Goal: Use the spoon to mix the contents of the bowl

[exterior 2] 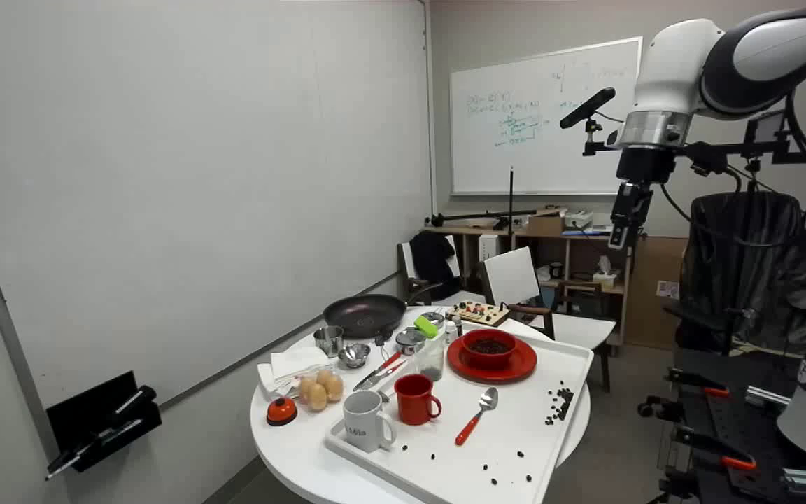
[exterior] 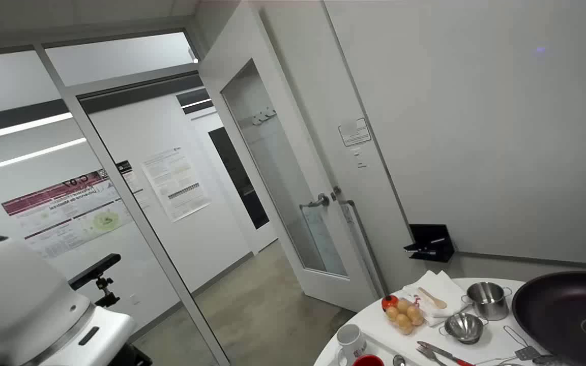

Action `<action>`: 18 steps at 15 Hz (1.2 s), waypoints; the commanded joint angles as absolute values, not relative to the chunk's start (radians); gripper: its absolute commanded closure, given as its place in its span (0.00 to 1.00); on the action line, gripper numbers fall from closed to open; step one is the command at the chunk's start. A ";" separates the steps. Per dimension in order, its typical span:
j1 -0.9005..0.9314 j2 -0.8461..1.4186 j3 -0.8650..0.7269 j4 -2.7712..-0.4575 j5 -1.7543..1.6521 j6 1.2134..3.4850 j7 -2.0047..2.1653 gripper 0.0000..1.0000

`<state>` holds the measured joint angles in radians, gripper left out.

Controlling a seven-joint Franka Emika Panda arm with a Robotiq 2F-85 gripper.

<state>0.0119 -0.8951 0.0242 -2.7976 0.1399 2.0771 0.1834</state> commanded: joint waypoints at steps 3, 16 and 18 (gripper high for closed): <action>0.003 -0.895 0.031 -2.795 0.146 2.073 0.177 0.00; -0.040 -0.731 0.154 -2.731 0.309 2.209 0.557 0.00; -0.037 -0.670 0.226 -2.718 0.340 2.281 0.670 0.00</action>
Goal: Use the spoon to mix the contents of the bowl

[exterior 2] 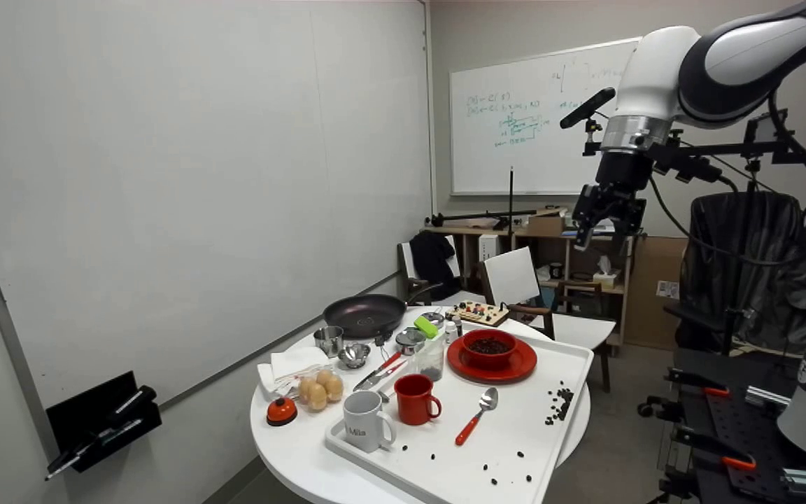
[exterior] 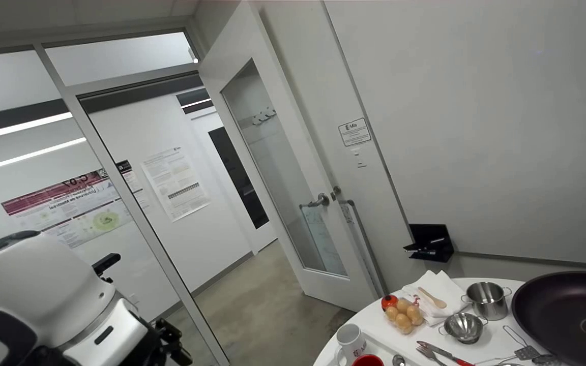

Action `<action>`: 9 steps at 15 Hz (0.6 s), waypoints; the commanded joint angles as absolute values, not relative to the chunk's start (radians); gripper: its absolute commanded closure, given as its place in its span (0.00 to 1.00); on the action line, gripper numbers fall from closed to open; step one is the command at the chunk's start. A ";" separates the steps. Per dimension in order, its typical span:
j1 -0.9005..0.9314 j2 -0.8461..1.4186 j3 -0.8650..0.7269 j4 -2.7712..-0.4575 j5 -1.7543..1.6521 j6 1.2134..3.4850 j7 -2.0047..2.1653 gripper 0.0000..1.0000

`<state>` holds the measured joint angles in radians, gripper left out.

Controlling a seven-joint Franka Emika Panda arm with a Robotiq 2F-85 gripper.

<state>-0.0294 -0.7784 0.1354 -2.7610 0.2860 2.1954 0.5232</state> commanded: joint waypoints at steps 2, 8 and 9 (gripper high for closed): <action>-0.030 -0.591 0.296 -2.692 0.320 2.342 0.768 0.00; -0.156 -0.255 0.573 -2.507 0.143 2.426 1.057 0.00; -0.174 -0.197 0.607 -2.464 0.099 2.443 1.082 0.00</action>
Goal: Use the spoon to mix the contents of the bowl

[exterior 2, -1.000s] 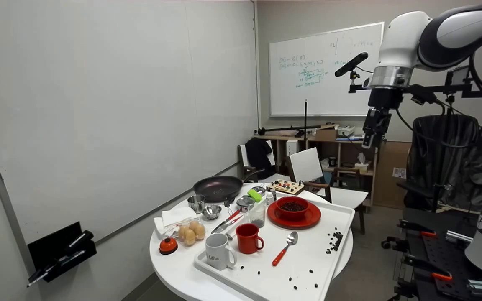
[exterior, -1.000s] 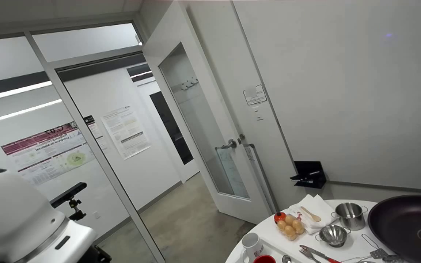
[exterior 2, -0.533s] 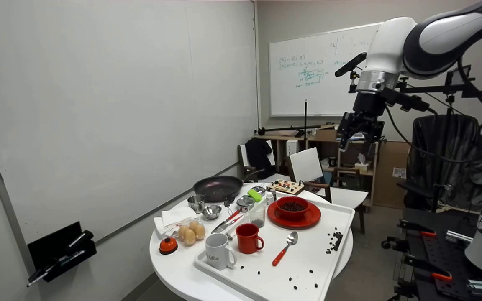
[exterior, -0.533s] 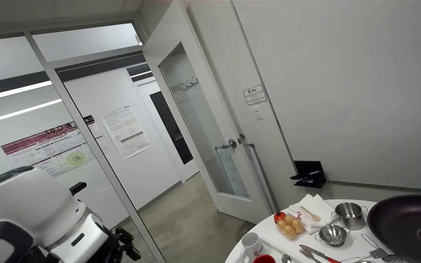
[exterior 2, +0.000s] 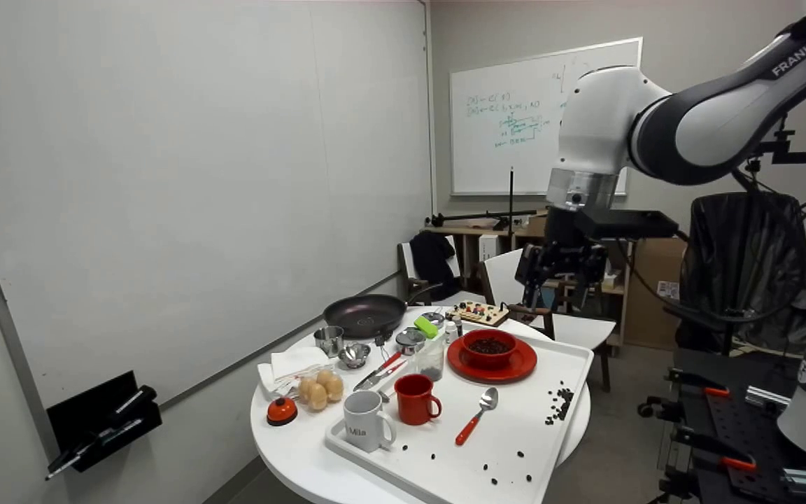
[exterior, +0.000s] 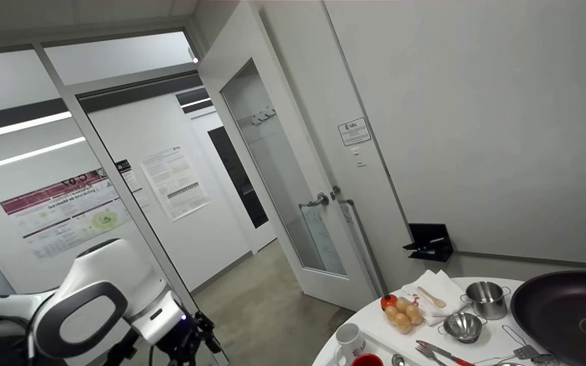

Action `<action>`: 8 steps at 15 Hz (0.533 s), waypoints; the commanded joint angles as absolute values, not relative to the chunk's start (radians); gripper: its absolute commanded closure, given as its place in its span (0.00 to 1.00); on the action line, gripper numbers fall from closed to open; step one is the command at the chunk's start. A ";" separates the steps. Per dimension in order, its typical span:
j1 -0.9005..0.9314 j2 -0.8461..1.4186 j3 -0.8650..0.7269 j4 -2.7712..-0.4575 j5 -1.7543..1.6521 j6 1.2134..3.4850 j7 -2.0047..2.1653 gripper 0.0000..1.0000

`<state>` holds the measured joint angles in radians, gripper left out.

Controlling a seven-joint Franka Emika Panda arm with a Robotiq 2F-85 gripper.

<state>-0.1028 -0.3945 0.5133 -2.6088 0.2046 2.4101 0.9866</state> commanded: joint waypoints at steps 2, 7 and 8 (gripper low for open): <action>-0.059 -0.270 0.498 -2.534 0.079 2.442 1.083 0.00; -0.081 -0.149 0.504 -2.451 -0.001 2.452 1.212 0.00; -0.064 -0.137 0.475 -2.453 -0.024 2.451 1.271 0.00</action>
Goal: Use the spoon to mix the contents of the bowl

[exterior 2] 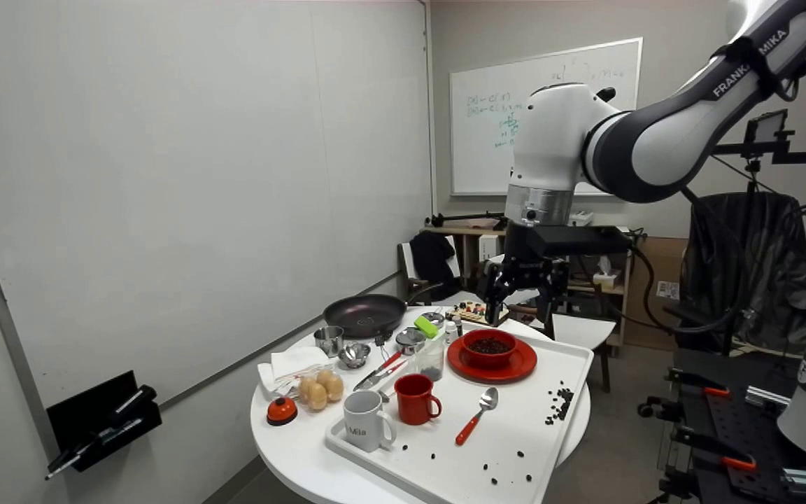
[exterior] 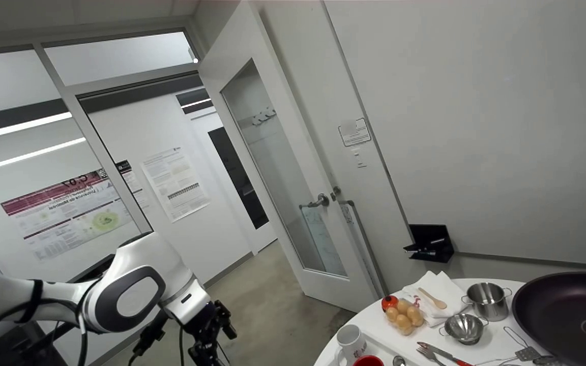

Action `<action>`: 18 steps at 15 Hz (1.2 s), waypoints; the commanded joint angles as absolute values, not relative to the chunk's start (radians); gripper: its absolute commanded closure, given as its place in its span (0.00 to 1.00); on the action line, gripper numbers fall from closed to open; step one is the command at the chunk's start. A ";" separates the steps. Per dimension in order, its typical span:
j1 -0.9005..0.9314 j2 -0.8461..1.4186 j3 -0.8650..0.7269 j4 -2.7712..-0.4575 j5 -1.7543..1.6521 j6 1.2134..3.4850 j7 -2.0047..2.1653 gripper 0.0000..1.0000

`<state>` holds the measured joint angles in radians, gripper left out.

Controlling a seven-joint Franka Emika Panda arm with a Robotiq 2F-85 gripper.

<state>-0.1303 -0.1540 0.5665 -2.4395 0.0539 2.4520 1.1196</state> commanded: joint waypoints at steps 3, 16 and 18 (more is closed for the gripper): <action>-0.046 -0.030 0.405 -2.443 -0.150 2.539 1.494 0.00; 0.155 0.521 0.056 -2.140 -0.218 2.672 1.749 0.00; 0.160 0.575 0.051 -2.084 -0.146 2.667 1.713 0.00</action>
<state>0.1285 0.4821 0.0758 -2.1917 -0.2400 2.6707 1.7658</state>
